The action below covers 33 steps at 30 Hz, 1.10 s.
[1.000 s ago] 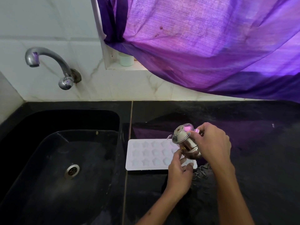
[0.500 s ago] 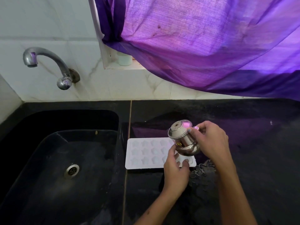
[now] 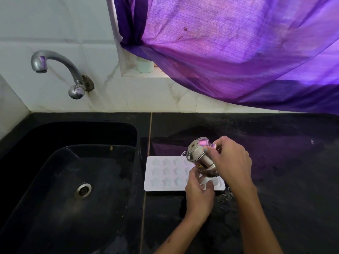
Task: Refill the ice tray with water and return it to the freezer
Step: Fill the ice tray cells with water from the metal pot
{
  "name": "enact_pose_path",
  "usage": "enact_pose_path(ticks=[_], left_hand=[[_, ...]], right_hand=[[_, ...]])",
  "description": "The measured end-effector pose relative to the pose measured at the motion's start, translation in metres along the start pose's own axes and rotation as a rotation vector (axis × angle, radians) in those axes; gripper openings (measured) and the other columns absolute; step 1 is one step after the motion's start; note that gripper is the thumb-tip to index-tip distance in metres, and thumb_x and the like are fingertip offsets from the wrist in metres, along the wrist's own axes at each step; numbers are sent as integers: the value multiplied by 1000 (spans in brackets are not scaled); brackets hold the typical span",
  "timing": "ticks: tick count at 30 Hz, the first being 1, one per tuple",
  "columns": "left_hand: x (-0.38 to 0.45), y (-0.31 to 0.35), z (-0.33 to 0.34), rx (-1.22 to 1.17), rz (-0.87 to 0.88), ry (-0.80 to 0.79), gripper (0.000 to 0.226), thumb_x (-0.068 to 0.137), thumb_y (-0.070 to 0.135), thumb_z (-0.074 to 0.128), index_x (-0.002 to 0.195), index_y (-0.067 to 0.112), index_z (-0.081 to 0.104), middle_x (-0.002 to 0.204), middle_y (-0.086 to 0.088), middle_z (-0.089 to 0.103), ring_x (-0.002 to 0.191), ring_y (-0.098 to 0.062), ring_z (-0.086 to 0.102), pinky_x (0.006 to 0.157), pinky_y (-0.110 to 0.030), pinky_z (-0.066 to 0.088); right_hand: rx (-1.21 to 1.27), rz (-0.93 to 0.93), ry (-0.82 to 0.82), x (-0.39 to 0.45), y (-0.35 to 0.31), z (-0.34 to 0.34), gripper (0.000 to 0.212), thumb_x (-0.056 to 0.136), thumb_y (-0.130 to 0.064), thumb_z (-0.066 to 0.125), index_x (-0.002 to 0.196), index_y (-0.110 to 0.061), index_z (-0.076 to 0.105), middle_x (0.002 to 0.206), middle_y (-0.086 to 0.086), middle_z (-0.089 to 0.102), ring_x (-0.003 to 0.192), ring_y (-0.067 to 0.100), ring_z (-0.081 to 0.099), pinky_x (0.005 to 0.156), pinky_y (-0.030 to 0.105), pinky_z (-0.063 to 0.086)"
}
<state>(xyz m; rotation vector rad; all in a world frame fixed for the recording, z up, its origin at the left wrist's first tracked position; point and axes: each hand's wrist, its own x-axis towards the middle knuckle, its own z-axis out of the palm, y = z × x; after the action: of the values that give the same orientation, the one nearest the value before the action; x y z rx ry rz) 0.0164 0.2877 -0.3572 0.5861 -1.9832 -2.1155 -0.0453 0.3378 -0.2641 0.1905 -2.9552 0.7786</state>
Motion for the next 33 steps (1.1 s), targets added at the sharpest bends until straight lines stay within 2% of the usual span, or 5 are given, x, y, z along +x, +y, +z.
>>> enact_pose_path(ticks=[3, 13, 22, 28, 33], left_hand=[[1, 0, 0, -4, -11, 6, 44, 88, 1, 54, 124, 25, 45, 122, 8, 57, 116, -8, 54, 88, -13, 42], [3, -1, -1, -7, -37, 6, 44, 88, 1, 53, 125, 22, 45, 124, 4, 58, 115, -9, 55, 95, -22, 45], [0, -1, -3, 13, 11, -1, 48, 89, 3, 53, 131, 24, 42, 122, 10, 57, 118, -4, 51, 90, -12, 39], [-1, 0, -8, 45, 60, 17, 51, 89, 5, 53, 132, 29, 41, 118, 21, 54, 103, 23, 44, 83, -2, 36], [-2, 1, -14, 42, 79, 59, 52, 90, 6, 53, 136, 26, 39, 123, 18, 54, 118, 7, 46, 88, -4, 38]], right_hand=[[-3, 1, 1, 0, -1, 1, 22, 89, -43, 59, 94, -22, 56, 93, -3, 63, 87, 22, 59, 72, 35, 44], [-16, 2, 17, 1, -2, 6, 24, 88, -45, 60, 95, -22, 57, 90, -4, 62, 84, 21, 58, 71, 35, 45], [80, 4, 27, 2, 7, 2, 21, 86, -45, 63, 84, -26, 56, 83, -9, 62, 76, 15, 56, 59, 28, 37], [217, 18, 27, 2, 12, 0, 21, 84, -47, 65, 84, -27, 59, 80, -11, 63, 77, 11, 58, 57, 27, 37], [230, -2, 28, 2, 6, 3, 21, 84, -48, 64, 85, -28, 58, 83, -10, 64, 80, 13, 60, 67, 33, 47]])
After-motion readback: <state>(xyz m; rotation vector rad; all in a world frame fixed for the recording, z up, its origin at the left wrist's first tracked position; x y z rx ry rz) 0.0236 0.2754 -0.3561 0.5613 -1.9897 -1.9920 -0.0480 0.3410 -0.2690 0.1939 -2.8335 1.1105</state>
